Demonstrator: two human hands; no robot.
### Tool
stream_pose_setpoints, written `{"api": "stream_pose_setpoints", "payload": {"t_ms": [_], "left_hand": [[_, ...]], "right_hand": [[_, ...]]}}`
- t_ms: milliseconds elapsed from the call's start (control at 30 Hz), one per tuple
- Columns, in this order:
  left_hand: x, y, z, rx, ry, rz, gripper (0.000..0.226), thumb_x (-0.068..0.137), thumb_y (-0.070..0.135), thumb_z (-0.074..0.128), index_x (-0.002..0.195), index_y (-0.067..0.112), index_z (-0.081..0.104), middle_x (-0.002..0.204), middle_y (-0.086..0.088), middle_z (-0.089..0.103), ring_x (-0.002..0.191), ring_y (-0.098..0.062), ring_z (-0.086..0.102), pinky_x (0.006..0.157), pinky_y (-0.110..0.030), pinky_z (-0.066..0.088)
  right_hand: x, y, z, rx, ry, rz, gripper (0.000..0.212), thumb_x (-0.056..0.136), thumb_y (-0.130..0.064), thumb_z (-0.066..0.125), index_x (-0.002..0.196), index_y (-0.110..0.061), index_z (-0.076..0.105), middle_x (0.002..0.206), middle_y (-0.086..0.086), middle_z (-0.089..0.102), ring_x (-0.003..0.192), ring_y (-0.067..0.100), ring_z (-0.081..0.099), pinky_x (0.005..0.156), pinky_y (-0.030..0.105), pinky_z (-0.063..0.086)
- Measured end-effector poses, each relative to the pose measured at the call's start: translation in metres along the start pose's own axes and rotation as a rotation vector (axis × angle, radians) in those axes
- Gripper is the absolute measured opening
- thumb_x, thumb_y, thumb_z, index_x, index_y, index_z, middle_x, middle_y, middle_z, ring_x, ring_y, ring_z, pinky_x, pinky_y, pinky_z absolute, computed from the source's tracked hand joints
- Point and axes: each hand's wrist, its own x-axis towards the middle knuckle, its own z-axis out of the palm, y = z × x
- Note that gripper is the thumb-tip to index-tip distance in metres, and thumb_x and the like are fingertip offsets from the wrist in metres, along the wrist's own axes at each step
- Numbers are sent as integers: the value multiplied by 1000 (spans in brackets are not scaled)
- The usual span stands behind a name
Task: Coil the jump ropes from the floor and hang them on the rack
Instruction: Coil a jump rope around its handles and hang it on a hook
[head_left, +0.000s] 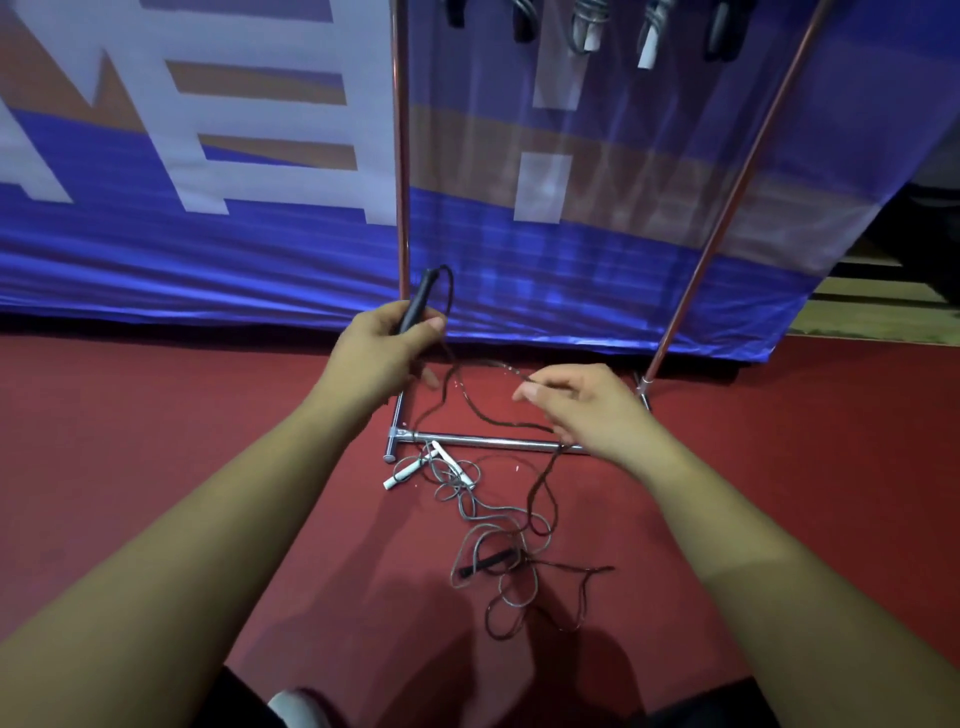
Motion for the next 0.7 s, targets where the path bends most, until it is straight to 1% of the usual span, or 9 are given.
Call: {"api": "stream_pose_setpoints", "payload": {"t_ms": [100,200,233,300,367,467,533,633,700], "left_hand": [[-14,7,12,-46,-305,-2,20,99,21,59,114,9,65,62,3,65,34,-3,51,35,-14,25],[-22,4,17,169,-554,20,13,99,23,60,97,11,62,53,11,61,39,-8,52,39,-15,31],[-21,1,19,197,-546,13,17,98,24,61,88,11,59,48,10,54,38,-9,47,40,-17,32],[-16,-1,20,98,-416,-9,24,97,23,62,78,12,53,46,7,42,35,-9,37,37,-18,28],[-8,-1,18,-130,-254,-25,25,98,20,60,75,13,52,47,4,38,33,-9,32,35,-17,21],[3,1,6,-351,-110,-41,25,98,18,58,75,13,52,51,5,38,35,-10,31,35,-18,21],[7,-5,-3,-167,-60,-23,23,98,20,59,77,13,55,54,2,45,36,-11,37,35,-18,26],[13,-23,-14,327,25,-33,14,95,25,62,83,19,64,56,0,60,43,-10,57,45,-19,38],[14,-27,-14,373,55,-36,11,94,26,63,85,19,66,63,-1,63,53,-15,65,55,-23,41]], "right_hand": [[-4,-8,6,107,-84,-63,17,98,-15,59,94,-4,71,47,-10,36,45,12,27,48,26,22],[-3,-9,4,156,-63,-74,14,97,-14,61,88,-7,70,48,-5,39,44,12,32,47,25,26],[-2,-5,2,106,-44,-69,14,95,-17,64,85,-10,70,47,-5,45,46,13,39,48,24,31],[1,7,-4,-39,-67,-34,15,92,-21,68,78,-16,69,55,-3,61,57,12,53,59,26,40],[5,28,-11,-190,-177,52,16,92,-20,68,76,-20,68,67,-3,69,65,9,56,67,28,42],[6,54,-22,-334,-323,235,17,93,-21,66,77,-18,71,71,-5,71,61,4,52,66,27,40],[6,62,-24,-304,-269,279,19,95,-20,63,81,-13,73,69,-6,72,61,7,51,65,28,37],[6,50,-22,-232,-91,182,22,97,-20,61,84,-5,70,50,-9,62,50,8,48,58,28,36],[6,34,-18,-88,18,105,15,95,-18,63,88,-6,68,52,-3,61,54,16,60,63,31,42]]}}
